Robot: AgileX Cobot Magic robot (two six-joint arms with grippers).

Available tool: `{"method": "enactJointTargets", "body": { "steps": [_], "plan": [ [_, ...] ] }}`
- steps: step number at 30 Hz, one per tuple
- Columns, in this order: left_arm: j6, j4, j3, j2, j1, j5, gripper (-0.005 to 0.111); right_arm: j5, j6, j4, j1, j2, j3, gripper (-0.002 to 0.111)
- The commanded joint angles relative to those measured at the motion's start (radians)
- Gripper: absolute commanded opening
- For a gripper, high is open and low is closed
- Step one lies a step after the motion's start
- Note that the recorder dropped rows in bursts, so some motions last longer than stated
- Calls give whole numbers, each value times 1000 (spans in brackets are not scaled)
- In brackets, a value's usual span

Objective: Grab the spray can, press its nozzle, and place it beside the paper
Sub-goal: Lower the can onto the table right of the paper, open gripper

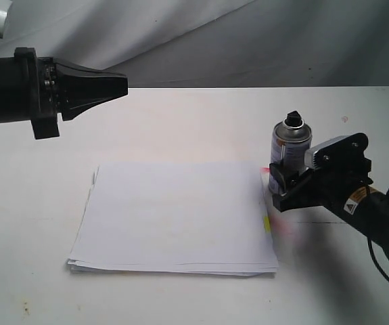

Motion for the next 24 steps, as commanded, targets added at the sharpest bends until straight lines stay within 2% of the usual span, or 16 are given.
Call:
{"method": "enactJointTargets", "body": {
  "steps": [1,13,16,24],
  "plan": [
    [-3,-13,5,-5,2,-2,0,-62,-16,-5,-3,-10,1,8],
    [-3,-13,5,-5,2,-2,0,-62,-20,-5,-3,-10,1,73],
    [-3,-13,5,-5,2,-2,0,-62,-20,-5,-3,-10,1,80],
    [-3,-13,5,-5,2,-2,0,-71,-20,-5,-3,-10,1,80]
  ]
}}
